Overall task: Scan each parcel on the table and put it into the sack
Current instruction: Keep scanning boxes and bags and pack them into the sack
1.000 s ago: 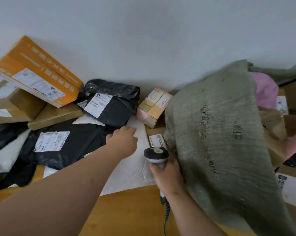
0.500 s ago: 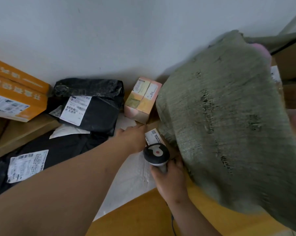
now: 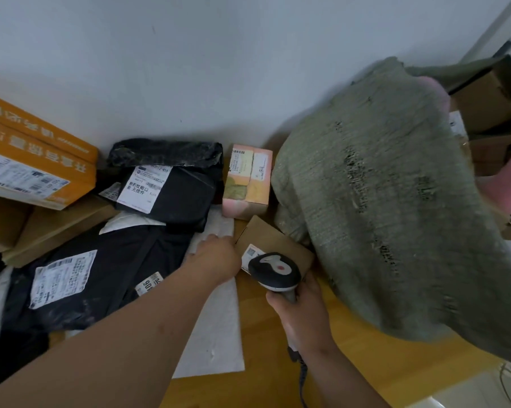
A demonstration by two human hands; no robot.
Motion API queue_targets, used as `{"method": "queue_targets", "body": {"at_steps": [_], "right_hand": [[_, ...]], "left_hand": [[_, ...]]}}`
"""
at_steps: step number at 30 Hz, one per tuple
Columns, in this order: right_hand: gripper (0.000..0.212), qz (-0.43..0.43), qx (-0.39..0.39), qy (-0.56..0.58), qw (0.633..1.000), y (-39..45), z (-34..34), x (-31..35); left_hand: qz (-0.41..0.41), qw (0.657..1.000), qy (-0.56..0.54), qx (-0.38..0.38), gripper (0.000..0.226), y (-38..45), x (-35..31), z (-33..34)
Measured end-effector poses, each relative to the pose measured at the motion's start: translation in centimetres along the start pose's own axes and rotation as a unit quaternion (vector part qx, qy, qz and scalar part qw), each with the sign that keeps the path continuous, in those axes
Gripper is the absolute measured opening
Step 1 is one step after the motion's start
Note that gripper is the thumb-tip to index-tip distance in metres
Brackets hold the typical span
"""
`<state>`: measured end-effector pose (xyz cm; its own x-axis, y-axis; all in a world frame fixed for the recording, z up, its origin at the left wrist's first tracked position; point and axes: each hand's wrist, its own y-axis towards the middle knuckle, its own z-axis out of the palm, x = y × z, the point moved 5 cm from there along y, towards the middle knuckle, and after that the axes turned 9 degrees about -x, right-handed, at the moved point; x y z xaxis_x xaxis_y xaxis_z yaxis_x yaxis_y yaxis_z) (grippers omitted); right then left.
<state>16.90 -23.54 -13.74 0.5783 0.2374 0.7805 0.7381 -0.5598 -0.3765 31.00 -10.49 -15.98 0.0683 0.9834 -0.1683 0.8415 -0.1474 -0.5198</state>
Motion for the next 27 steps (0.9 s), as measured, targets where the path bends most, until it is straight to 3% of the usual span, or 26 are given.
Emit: {"method": "queue_targets", "body": {"at_steps": [3, 6, 10, 15, 17, 21, 27], "right_hand": [[0.043, -0.025, -0.013, 0.030, 0.999, -1.2, -0.3, 0.6], [0.044, -0.062, -0.025, 0.044, 0.997, -2.7, -0.9, 1.5], [0.052, -0.106, -0.017, 0.080, 0.991, -4.4, -1.7, 2.4], [0.047, -0.123, 0.045, 0.137, 0.982, -4.8, -3.2, 3.4], [0.041, -0.110, 0.074, 0.161, 0.978, -5.3, -4.0, 4.4], [0.034, -0.100, 0.060, 0.157, 0.981, -5.7, -6.2, 5.0], [0.005, -0.091, 0.064, 0.164, 0.980, -6.3, -9.4, 5.3]], "left_hand": [[-0.012, 0.988, -0.152, -0.031, 0.037, -2.3, 0.9, -0.1], [-0.024, 0.950, -0.306, -0.050, 0.024, -4.8, 1.2, -0.6], [-0.068, 0.905, -0.406, -0.106, 0.014, -7.6, 2.3, -1.8], [-0.131, 0.804, -0.574, -0.077, 0.048, -11.0, 4.3, -2.7], [-0.145, 0.754, -0.637, -0.062, 0.036, -12.5, 4.7, -3.1], [-0.158, 0.697, -0.694, -0.093, 0.011, -14.7, 4.8, -3.5], [-0.173, 0.664, -0.711, -0.152, 0.011, -17.3, 3.3, -3.0]]}}
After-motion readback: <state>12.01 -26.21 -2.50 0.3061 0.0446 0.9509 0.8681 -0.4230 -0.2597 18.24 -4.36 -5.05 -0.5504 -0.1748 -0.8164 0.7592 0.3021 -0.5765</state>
